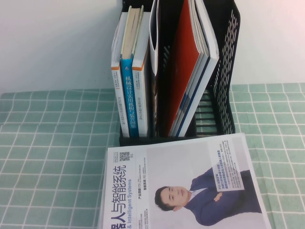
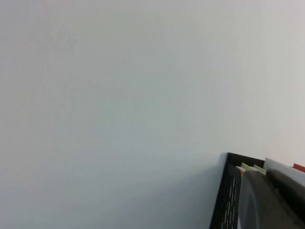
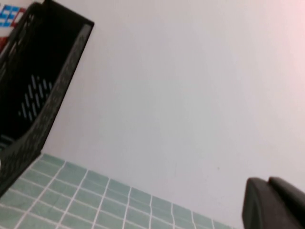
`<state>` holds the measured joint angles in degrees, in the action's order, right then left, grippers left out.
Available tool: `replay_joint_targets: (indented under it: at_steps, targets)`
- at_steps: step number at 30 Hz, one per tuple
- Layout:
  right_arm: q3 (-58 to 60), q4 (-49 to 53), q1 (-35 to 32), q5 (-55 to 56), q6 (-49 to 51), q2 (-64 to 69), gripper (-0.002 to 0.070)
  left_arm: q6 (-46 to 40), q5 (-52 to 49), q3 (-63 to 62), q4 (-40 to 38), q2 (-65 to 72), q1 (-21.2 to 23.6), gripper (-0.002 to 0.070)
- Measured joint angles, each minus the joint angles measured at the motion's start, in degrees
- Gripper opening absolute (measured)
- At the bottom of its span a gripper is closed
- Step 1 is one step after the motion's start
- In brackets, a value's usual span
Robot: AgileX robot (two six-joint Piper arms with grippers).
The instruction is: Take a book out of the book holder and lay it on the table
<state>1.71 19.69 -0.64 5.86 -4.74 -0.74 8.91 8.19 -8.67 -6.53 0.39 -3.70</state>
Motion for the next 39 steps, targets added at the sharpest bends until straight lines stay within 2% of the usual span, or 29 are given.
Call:
replay_joint_targets:
  at_steps: [5, 11, 14, 17, 21, 25, 28, 33, 39]
  targets:
    - [0.0, 0.0, 0.0, 5.5, 0.7, 0.0, -0.0002, 2.3, -3.1, -1.8, 0.2, 2.1, 0.0, -0.0001]
    - [0.0, -2.4, 0.0, 16.3, 5.5, 0.0, -0.0002, 3.6, -17.5, -13.7, -0.2, 10.7, 0.0, -0.0001]
    - [-2.7, -6.1, 0.0, 12.1, 7.0, 0.0, -0.0002, 0.5, -26.4, -22.2, -3.7, 17.2, 0.0, -0.0001]
    - [-8.8, -8.4, 0.0, 0.6, 8.1, 0.0, -0.0002, -7.1, -34.5, -30.6, -10.7, 25.2, 0.0, -0.0001]
    - [-17.1, -9.6, 0.0, -9.6, 8.9, 3.2, -0.0002, -20.5, -41.8, -39.7, -25.7, 35.7, 0.0, -0.0001]
    - [-22.1, -9.7, 0.0, -10.9, 7.7, 10.9, -0.0002, -37.0, -43.2, -45.1, -43.5, 46.0, 0.0, -0.0001]
    - [-22.8, -9.8, 0.0, -7.4, 6.6, 17.5, -0.0002, -43.8, -42.7, -48.1, -49.9, 53.5, -0.5, -0.0001]
    - [-22.8, -5.0, 2.1, 2.4, 11.5, 29.1, -0.0002, -46.6, -36.8, -52.6, -49.2, 63.0, -7.2, -0.0001]
    - [-24.1, 16.2, 5.6, 20.5, 30.6, 42.8, -0.0002, -44.0, -25.2, -56.4, -44.0, 70.7, -20.7, -0.0001]
